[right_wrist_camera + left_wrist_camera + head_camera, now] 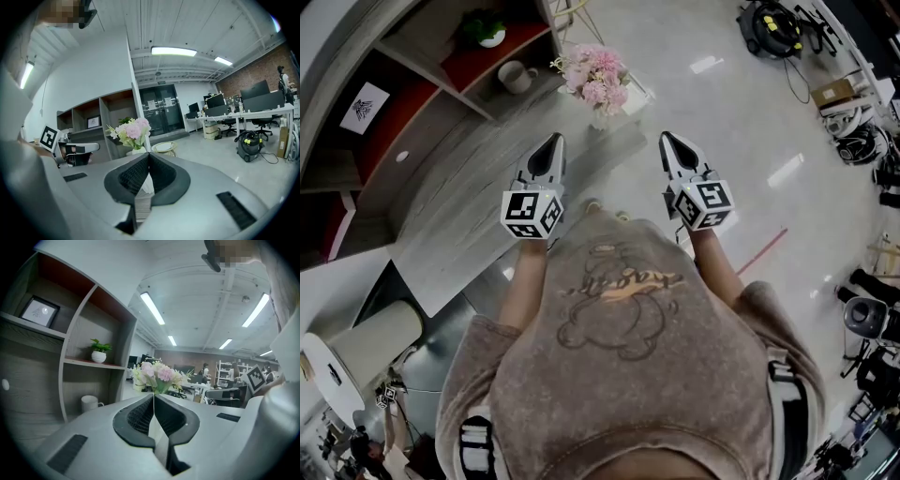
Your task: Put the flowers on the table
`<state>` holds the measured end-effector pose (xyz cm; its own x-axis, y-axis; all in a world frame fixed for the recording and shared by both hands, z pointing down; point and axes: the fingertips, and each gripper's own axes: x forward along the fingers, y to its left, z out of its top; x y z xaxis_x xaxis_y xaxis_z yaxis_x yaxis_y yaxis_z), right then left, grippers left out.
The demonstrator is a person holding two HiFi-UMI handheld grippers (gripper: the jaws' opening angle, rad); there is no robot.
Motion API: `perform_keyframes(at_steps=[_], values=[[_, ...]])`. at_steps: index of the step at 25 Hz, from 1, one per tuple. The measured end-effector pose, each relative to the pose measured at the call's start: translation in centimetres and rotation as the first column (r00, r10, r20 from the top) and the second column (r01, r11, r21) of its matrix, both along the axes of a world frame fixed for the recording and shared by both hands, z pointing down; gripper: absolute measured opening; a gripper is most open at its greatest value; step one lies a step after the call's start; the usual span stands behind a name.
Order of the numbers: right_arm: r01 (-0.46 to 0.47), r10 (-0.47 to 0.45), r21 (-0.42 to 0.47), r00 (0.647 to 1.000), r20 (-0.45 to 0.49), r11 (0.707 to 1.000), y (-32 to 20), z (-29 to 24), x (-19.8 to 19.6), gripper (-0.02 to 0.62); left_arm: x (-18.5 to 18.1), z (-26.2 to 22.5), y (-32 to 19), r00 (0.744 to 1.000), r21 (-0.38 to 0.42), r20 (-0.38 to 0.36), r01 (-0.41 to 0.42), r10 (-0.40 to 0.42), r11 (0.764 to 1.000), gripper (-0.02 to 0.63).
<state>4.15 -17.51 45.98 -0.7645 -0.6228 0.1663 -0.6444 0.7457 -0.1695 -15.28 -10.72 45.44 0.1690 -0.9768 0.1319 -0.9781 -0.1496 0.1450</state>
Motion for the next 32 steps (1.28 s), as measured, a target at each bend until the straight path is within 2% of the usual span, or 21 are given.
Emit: perform_keyframes(at_steps=[15,32], values=[[-0.001,0.002,0.022,1.000,-0.023,1.000,0.4,0.2,-0.9,-0.003,0.2,0.8,-0.4,1.000,-0.024,-0.016,0.001,-0.001,1.000,0.018],[0.005,-0.005,0.003,1.000,-0.018,1.000,0.2,0.4,-1.1,-0.003,0.0,1.3,-1.1,0.999,-0.046,-0.048,0.007,-0.009,0.999,0.018]])
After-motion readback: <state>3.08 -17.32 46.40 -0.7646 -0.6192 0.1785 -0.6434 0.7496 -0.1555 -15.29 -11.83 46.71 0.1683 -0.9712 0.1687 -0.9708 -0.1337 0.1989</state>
